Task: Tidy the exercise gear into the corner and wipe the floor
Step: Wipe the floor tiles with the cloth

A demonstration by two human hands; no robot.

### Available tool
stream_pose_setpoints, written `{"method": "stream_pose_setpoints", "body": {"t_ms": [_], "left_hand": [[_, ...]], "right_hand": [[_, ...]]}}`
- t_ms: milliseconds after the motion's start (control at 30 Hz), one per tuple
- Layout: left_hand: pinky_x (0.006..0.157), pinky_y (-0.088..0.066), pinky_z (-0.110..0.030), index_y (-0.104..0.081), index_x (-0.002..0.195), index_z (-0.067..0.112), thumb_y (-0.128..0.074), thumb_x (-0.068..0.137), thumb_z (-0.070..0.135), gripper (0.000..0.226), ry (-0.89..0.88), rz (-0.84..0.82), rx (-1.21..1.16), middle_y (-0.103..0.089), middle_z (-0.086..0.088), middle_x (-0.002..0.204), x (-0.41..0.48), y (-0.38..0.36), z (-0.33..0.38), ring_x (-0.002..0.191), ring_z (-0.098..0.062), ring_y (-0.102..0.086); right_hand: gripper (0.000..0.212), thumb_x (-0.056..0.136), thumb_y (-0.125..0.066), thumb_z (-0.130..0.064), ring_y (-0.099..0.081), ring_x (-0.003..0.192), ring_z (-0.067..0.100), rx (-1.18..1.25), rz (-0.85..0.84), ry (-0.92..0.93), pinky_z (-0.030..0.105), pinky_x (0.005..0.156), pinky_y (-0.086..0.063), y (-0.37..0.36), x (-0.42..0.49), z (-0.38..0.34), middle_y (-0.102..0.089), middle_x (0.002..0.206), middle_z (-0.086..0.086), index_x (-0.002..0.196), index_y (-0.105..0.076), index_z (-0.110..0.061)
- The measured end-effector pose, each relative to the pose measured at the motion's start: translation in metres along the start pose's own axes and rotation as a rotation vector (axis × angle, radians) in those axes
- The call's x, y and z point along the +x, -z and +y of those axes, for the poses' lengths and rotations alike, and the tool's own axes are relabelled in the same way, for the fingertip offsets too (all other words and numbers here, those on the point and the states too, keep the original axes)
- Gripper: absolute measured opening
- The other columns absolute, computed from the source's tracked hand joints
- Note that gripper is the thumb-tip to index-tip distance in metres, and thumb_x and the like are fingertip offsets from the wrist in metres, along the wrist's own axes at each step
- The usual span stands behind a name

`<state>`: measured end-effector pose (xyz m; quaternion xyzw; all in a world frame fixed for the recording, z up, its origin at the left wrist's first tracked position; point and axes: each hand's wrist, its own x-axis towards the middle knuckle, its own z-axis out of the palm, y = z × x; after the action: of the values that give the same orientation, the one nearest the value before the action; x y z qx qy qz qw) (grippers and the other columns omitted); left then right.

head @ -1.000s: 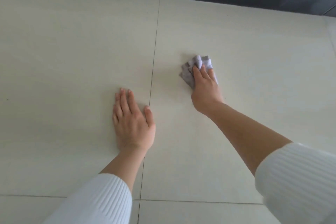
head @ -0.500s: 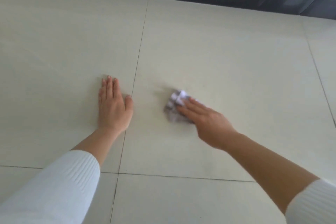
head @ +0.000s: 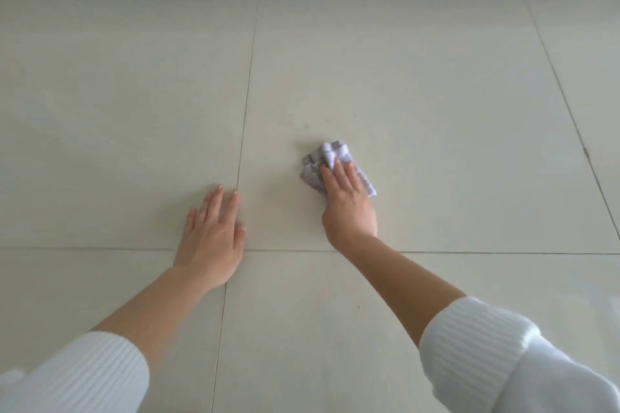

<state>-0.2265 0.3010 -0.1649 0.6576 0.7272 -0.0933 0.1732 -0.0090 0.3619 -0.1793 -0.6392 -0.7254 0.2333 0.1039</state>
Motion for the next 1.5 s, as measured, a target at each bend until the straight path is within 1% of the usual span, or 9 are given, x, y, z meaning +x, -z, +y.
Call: {"method": "stream_pose_setpoints", "body": {"t_ms": [133, 300, 500, 700, 933, 1067, 1233, 1400, 1500], "left_hand": [[0.118, -0.013, -0.045, -0.009, 0.153, 0.017, -0.004, 0.088, 0.045, 0.071, -0.039, -0.017, 0.021, -0.004, -0.007, 0.161, -0.049, -0.022, -0.013, 0.148, -0.023, -0.007], [0.120, -0.006, -0.041, 0.004, 0.153, 0.018, -0.013, 0.097, 0.042, 0.063, 0.021, -0.072, -0.008, 0.012, -0.006, 0.160, -0.061, -0.024, -0.009, 0.148, -0.021, 0.006], [0.120, -0.003, -0.039, 0.004, 0.152, 0.010, -0.024, 0.101, 0.039, 0.065, 0.041, -0.114, -0.029, 0.012, -0.014, 0.159, -0.060, -0.020, 0.007, 0.148, -0.027, 0.007], [0.120, -0.006, -0.037, 0.000, 0.153, 0.010, -0.022, 0.102, 0.037, 0.062, -0.059, -0.113, 0.047, 0.009, -0.009, 0.160, -0.073, -0.016, -0.014, 0.148, -0.022, 0.004], [0.120, -0.007, -0.039, -0.002, 0.153, 0.011, -0.006, 0.093, 0.047, 0.069, -0.076, -0.046, 0.042, 0.007, -0.009, 0.160, -0.096, -0.035, -0.025, 0.148, -0.024, 0.003], [0.120, -0.005, -0.037, 0.002, 0.152, 0.011, -0.007, 0.094, 0.044, 0.067, -0.070, -0.021, 0.033, 0.010, -0.008, 0.160, -0.092, -0.039, -0.032, 0.148, -0.021, 0.009], [0.120, -0.002, -0.037, 0.009, 0.151, 0.010, -0.023, 0.100, 0.041, 0.068, 0.025, -0.033, -0.010, 0.018, -0.010, 0.159, -0.090, -0.041, -0.044, 0.147, -0.021, 0.013], [0.119, 0.001, -0.038, 0.012, 0.151, 0.014, -0.028, 0.094, 0.059, 0.083, 0.102, -0.049, -0.034, 0.026, -0.009, 0.156, -0.095, -0.034, -0.067, 0.145, -0.022, 0.021], [0.119, 0.004, -0.038, 0.013, 0.151, 0.015, -0.028, 0.090, 0.066, 0.089, 0.133, -0.035, -0.039, 0.027, -0.011, 0.155, -0.095, -0.033, -0.079, 0.144, -0.023, 0.024]], "right_hand": [[0.072, 0.066, -0.058, 0.015, -0.042, 0.134, 0.032, -0.039, -0.054, 0.422, 0.044, 0.105, -0.041, -0.029, -0.063, -0.013, -0.049, 0.143, 0.008, 0.133, -0.055, -0.010], [0.066, 0.071, -0.045, 0.011, -0.048, 0.130, 0.023, -0.137, -0.104, 0.661, 0.037, 0.093, -0.052, -0.005, -0.094, 0.039, -0.052, 0.140, 0.000, 0.128, -0.061, -0.018], [0.075, 0.075, -0.043, 0.012, -0.024, 0.144, 0.014, -0.018, 0.176, -0.222, 0.042, 0.093, -0.049, 0.073, -0.094, 0.141, -0.030, 0.154, -0.012, 0.139, -0.048, -0.028], [0.072, 0.078, -0.041, 0.009, -0.017, 0.145, 0.022, 0.028, 0.271, -0.468, 0.035, 0.117, -0.019, 0.037, -0.120, 0.105, -0.029, 0.156, -0.001, 0.145, -0.039, -0.018], [0.077, 0.059, -0.061, 0.011, -0.042, 0.134, 0.030, -0.028, -0.086, 0.486, 0.047, 0.106, -0.038, -0.040, -0.195, 0.004, -0.050, 0.142, 0.003, 0.132, -0.056, -0.016], [0.074, 0.062, -0.057, 0.009, -0.045, 0.133, 0.024, -0.040, -0.240, 0.700, 0.040, 0.100, -0.047, -0.036, -0.201, 0.012, -0.050, 0.143, 0.001, 0.130, -0.056, -0.020], [0.078, 0.068, -0.031, 0.005, -0.036, 0.139, 0.018, -0.108, -0.040, 0.483, 0.037, 0.105, -0.042, 0.005, -0.129, 0.060, -0.037, 0.151, 0.004, 0.141, -0.048, -0.017], [0.073, 0.082, -0.039, 0.007, -0.010, 0.147, 0.018, -0.096, 0.086, -0.127, 0.037, 0.115, -0.025, 0.024, -0.076, 0.051, -0.017, 0.159, -0.004, 0.149, -0.030, -0.021], [0.081, 0.074, -0.040, 0.013, -0.011, 0.147, 0.024, -0.059, 0.069, -0.057, 0.038, 0.117, -0.020, -0.003, -0.079, 0.015, -0.020, 0.159, 0.002, 0.149, -0.030, -0.016]]}}
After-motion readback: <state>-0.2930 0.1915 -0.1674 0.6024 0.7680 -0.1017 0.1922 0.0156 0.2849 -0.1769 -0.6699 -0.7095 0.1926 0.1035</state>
